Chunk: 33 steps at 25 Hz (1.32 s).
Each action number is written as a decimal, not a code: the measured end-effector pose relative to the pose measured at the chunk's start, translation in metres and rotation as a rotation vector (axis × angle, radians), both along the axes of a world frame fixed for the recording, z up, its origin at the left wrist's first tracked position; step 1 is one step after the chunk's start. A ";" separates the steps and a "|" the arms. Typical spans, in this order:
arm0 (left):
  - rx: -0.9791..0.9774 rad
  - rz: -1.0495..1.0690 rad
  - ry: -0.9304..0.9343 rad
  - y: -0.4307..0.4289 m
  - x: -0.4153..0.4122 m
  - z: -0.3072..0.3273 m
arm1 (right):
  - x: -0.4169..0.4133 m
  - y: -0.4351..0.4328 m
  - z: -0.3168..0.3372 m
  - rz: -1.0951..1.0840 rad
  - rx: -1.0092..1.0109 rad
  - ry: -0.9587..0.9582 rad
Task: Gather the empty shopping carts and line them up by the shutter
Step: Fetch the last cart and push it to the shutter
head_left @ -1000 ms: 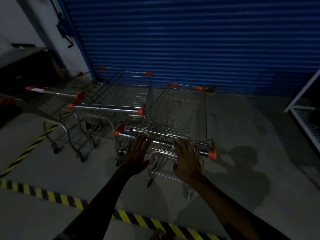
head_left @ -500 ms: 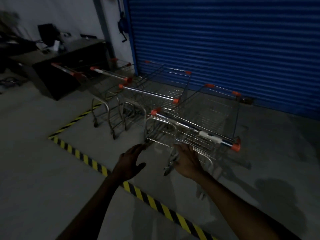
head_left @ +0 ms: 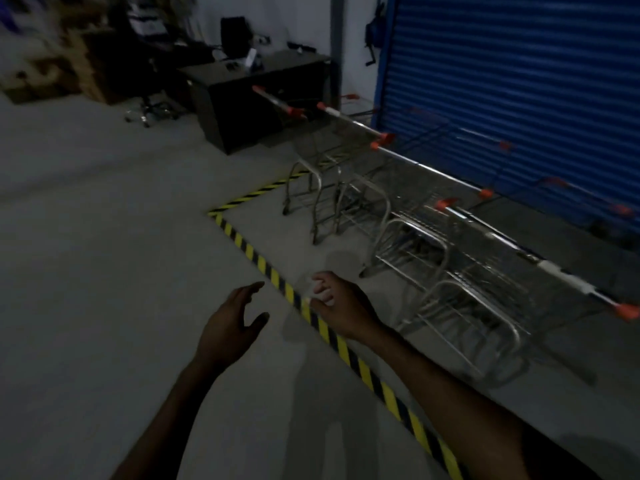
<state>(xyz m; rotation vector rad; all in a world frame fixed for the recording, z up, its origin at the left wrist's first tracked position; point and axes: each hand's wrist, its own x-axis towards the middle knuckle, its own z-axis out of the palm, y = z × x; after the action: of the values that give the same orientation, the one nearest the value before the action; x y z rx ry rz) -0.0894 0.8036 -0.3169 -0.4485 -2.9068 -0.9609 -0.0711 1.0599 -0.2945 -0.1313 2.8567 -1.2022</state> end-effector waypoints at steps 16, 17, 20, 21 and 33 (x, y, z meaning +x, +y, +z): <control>0.017 0.574 0.072 -0.334 0.146 0.023 | 0.004 -0.385 0.018 0.518 0.013 0.052; 0.008 0.614 0.072 -0.345 0.154 0.023 | 0.005 -0.400 0.019 0.549 0.008 0.052; 0.000 0.720 0.073 -0.371 0.173 0.023 | 0.008 -0.439 0.015 0.632 -0.011 0.044; -0.004 0.750 0.075 -0.380 0.178 0.022 | 0.007 -0.450 0.013 0.658 -0.015 0.043; -0.050 1.031 0.091 -0.471 0.146 0.024 | -0.061 -0.584 0.007 0.925 -0.039 0.032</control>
<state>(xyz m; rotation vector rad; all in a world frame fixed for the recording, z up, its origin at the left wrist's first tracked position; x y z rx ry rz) 0.0565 0.3322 -0.2932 0.8976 -2.4838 -0.6371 -0.1323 0.4755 -0.2880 -1.2883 2.2597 -1.0047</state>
